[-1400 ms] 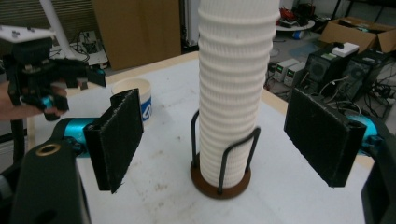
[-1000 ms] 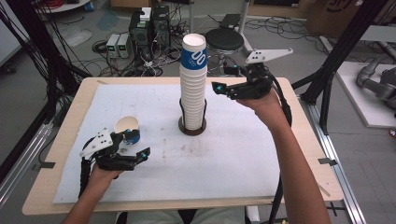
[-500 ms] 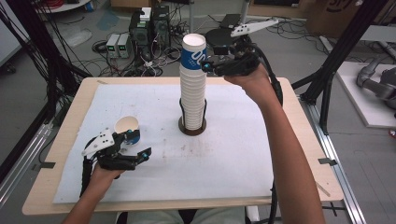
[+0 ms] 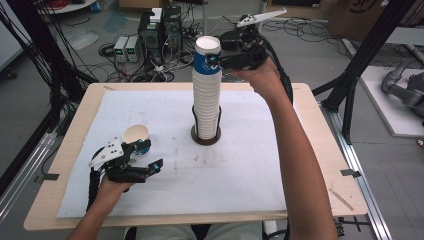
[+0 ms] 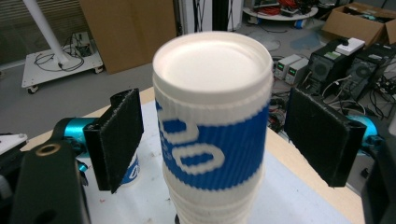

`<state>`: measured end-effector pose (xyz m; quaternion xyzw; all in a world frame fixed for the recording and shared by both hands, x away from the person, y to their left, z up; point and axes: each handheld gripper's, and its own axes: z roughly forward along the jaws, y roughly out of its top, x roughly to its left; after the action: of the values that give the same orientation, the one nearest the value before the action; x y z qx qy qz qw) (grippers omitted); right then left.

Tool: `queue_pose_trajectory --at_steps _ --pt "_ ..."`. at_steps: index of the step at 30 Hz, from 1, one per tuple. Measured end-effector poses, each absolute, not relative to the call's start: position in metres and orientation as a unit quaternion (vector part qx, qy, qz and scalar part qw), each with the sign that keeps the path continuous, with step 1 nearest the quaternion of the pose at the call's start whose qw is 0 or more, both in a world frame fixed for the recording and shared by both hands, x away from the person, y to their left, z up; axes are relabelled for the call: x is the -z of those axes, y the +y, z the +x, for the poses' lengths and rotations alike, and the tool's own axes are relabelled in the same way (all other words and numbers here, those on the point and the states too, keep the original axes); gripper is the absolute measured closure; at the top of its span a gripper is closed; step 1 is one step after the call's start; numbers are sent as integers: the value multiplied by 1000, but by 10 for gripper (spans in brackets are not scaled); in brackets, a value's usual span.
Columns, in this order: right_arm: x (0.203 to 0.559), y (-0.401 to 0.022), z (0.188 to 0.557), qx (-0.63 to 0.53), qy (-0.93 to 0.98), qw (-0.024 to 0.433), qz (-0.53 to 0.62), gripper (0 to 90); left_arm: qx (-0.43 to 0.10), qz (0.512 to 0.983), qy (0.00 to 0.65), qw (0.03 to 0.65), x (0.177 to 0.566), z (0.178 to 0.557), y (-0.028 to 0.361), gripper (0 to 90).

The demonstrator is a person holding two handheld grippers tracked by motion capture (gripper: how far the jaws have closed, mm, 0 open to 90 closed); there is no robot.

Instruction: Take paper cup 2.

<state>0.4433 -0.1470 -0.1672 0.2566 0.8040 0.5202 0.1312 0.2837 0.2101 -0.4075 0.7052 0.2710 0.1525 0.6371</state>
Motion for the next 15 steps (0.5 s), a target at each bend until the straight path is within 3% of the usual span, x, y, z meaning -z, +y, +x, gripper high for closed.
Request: queue_pose_trajectory --at_steps 11,15 --pt "159 -126 451 -509 814 141 242 209 -151 707 269 636 408 284 210 149" --pt "159 -126 452 -508 814 150 238 298 -151 707 270 636 408 284 211 149"
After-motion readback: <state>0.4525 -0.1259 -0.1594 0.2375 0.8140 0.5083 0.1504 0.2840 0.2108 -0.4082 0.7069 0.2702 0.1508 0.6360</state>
